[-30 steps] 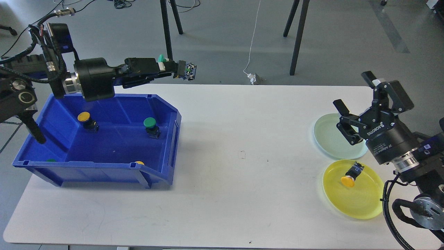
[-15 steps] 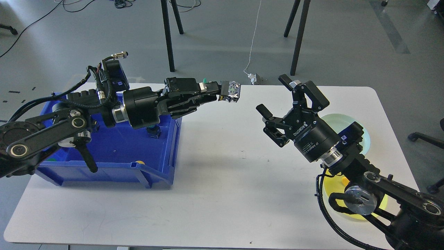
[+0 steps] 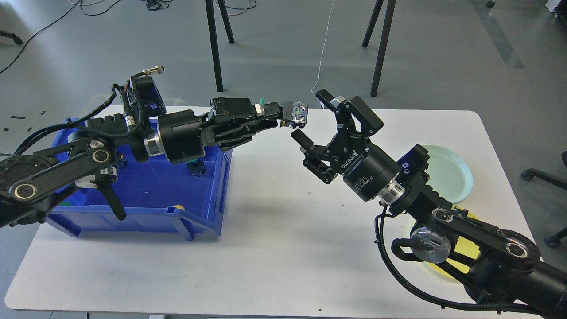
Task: Pass button and place on color plate
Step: 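Move the open right gripper to the button held by the left gripper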
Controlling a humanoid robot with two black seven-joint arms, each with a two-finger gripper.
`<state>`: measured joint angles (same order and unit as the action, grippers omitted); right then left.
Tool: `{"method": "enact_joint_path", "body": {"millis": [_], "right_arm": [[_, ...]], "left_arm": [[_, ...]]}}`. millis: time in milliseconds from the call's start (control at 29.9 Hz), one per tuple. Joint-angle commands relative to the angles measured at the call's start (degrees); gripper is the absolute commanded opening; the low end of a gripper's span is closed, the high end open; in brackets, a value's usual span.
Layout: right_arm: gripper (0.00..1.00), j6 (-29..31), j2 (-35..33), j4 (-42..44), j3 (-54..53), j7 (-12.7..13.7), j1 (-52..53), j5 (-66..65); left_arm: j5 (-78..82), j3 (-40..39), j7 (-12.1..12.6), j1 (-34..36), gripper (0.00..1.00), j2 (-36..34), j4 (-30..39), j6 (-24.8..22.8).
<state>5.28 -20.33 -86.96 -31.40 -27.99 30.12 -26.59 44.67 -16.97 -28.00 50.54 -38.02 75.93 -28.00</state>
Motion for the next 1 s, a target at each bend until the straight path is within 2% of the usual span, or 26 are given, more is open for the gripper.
{"method": "enact_joint_path", "body": {"millis": [0, 334, 668, 768, 802, 969], "right_arm": [[0.95, -0.1, 0.8, 1.1, 0.1, 0.0, 0.6, 0.0], [0.82, -0.2, 2.1, 2.9, 1.3, 0.0, 2.0, 0.0], [0.49, -0.2, 4.0, 4.5, 3.5, 0.0, 3.5, 0.0], [0.34, -0.2, 3.9, 4.4, 3.4, 0.0, 3.5, 0.0], [0.26, -0.4, 4.0, 4.5, 3.4, 0.0, 3.5, 0.0], [0.19, -2.8, 4.0, 4.3, 3.4, 0.0, 3.5, 0.1]], "left_arm": [[0.1, 0.0, 0.0, 0.0, 0.11, 0.0, 0.0, 0.0], [0.1, 0.0, 0.0, 0.0, 0.11, 0.1, -0.1, 0.0], [0.1, 0.0, 0.0, 0.0, 0.12, 0.1, -0.3, 0.0], [0.1, 0.0, 0.0, 0.0, 0.12, 0.1, -0.3, 0.0], [0.1, 0.0, 0.0, 0.0, 0.12, 0.1, -0.3, 0.0], [0.1, 0.0, 0.0, 0.0, 0.13, 0.0, -0.3, 0.0]]}}
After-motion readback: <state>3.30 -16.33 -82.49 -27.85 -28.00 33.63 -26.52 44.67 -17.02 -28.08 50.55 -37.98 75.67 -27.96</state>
